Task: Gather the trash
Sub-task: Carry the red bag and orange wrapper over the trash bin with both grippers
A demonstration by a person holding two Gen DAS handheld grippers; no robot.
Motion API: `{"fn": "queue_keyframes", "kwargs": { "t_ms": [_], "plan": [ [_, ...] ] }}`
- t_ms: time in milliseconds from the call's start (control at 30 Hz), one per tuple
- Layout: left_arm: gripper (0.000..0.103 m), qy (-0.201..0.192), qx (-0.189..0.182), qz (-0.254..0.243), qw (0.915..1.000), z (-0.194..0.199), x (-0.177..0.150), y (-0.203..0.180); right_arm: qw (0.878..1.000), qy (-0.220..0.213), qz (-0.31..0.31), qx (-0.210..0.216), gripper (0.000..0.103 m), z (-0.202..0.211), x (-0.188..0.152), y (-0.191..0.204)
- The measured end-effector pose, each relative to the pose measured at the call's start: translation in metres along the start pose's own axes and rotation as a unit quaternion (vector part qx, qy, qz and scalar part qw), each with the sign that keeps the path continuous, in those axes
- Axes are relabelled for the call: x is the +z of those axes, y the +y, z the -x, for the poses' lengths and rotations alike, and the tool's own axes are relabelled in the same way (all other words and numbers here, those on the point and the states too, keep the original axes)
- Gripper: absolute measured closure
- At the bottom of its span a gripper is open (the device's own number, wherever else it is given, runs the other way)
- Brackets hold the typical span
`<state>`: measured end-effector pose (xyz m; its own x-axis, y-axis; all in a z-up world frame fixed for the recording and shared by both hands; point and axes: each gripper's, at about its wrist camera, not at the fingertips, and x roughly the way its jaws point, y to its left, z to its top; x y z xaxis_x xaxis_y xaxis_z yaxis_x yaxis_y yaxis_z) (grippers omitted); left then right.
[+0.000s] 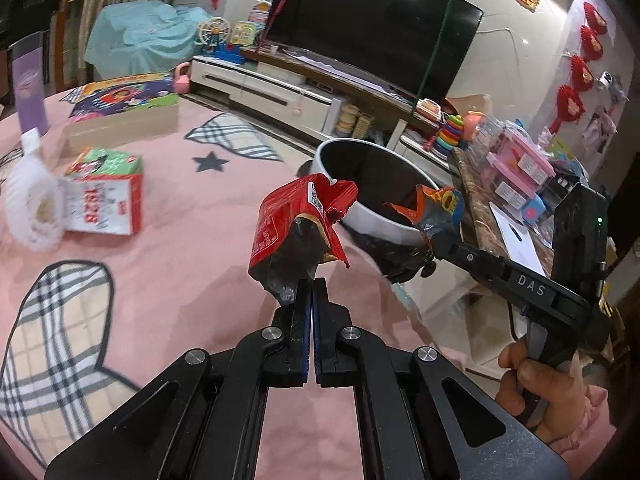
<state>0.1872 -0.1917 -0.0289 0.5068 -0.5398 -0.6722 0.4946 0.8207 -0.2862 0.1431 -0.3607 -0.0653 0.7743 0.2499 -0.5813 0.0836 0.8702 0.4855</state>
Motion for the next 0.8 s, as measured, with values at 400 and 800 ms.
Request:
{"fn": "queue_keyframes", "kwargs": {
  "t_ms": [400, 800],
  "plan": [
    [0.102, -0.003, -0.023, -0.031, 0.9992, -0.026, 0.035, -0.037, 0.999, -0.023, -0.016, -0.027, 0.083, 0.005, 0.032, -0.032],
    [0.102, 0.007, -0.028, -0.048, 0.9984, -0.057, 0.059, -0.053, 0.999, -0.015, -0.011, -0.05, 0.083, -0.004, 0.05, -0.045]
  ]
}}
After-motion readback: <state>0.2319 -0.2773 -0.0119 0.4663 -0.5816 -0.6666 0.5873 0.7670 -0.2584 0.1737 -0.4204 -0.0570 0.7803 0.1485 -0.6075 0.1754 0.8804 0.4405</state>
